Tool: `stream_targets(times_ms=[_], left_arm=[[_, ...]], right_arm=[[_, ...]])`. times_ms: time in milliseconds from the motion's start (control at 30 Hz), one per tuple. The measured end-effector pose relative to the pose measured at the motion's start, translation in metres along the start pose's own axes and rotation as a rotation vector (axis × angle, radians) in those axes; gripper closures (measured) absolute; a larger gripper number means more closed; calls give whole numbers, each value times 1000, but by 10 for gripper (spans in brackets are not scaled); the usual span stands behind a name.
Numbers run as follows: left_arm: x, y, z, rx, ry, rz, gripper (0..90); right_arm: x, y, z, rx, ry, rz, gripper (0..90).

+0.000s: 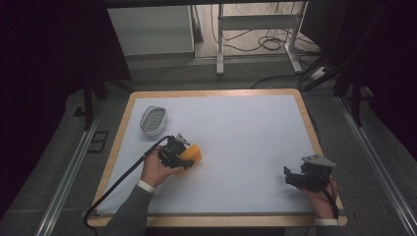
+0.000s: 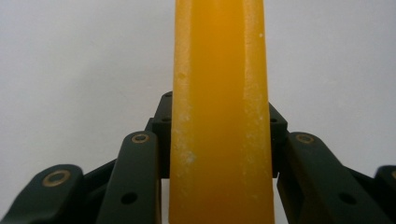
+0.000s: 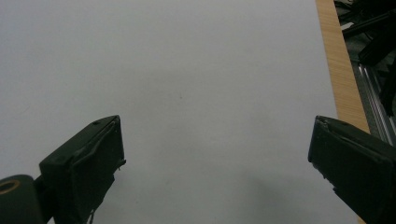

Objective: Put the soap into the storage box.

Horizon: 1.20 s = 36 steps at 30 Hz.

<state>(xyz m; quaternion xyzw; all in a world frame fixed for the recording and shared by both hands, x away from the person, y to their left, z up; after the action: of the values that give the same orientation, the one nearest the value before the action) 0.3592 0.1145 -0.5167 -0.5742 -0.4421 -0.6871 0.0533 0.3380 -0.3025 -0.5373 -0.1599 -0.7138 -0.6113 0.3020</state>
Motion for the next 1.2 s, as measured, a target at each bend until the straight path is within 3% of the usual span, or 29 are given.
stream_targets(times_ms=[567, 733, 967, 1100, 1200], left_arm=[[25, -3, 14, 27, 41, -55, 610], [34, -1, 10, 27, 2, -95, 610], [42, -2, 15, 29, 13, -94, 610], [46, -2, 19, 29, 56, -108, 610], [49, -2, 21, 35, 50, -116, 610]], right_arm=[[0, 0, 0, -12, 5, -2, 34], [0, 0, 0, -15, 2, -3, 34], [1, 2, 0, -34, 15, -13, 35], [1, 1, 0, -25, 15, -10, 37], [1, 1, 0, -23, 13, -8, 37]])
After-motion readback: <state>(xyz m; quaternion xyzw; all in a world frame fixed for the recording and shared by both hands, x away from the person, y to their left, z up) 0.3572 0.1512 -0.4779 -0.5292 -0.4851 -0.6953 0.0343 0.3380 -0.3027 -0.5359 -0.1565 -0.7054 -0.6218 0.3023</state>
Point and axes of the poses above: each handheld gripper's, and its own axes: x roughly backward along the jaws, y roughly out of its top, z roughly to its left, the point moved 4 cm from there along -x, roughly forward along the jaws, and after that the axes turned 4 degrees about -x, right-handed, at the moved point
